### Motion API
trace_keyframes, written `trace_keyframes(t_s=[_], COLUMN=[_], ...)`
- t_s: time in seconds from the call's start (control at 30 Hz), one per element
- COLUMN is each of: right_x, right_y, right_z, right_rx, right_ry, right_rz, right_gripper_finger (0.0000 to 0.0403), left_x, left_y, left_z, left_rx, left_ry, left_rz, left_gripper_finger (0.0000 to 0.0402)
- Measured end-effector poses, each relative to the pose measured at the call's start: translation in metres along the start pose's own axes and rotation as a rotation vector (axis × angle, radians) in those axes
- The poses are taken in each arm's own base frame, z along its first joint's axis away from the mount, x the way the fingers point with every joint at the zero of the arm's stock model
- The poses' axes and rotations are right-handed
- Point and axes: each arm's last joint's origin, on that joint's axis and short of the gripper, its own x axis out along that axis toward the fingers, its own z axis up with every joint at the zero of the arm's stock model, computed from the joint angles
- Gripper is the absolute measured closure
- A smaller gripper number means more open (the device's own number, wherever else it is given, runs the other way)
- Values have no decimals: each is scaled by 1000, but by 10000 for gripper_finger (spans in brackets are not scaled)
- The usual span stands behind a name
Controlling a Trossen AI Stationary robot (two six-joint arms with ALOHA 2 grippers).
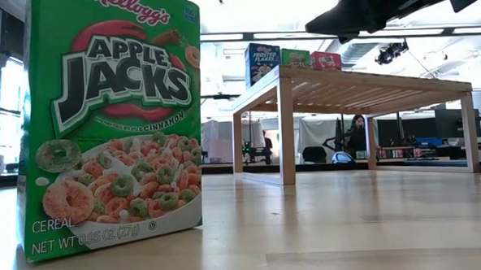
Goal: Stack cereal on shelf
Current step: Put the top red cereal box on the shelf aligned with the other red cereal box
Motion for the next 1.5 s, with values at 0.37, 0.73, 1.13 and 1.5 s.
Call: trace_keyframes(t_s=[0.37,0.73,1.13,1.5], right_x=[0,0,0,0], right_y=[0,0,1,1], right_z=[0,0,0,0], right_rx=[0,0,0,3], right_ry=[0,-2,-6,-6], right_rz=[0,14,44,44], right_gripper_finger=[402,402,402,402], left_x=[4,7,7,19], left_y=[0,-2,4,20], left_z=[3,-3,-3,-4], left_rx=[37,-9,-55,-122], left_ry=[2,70,73,182], left_rz=[-7,56,108,177], left_gripper_finger=[249,242,141,128])
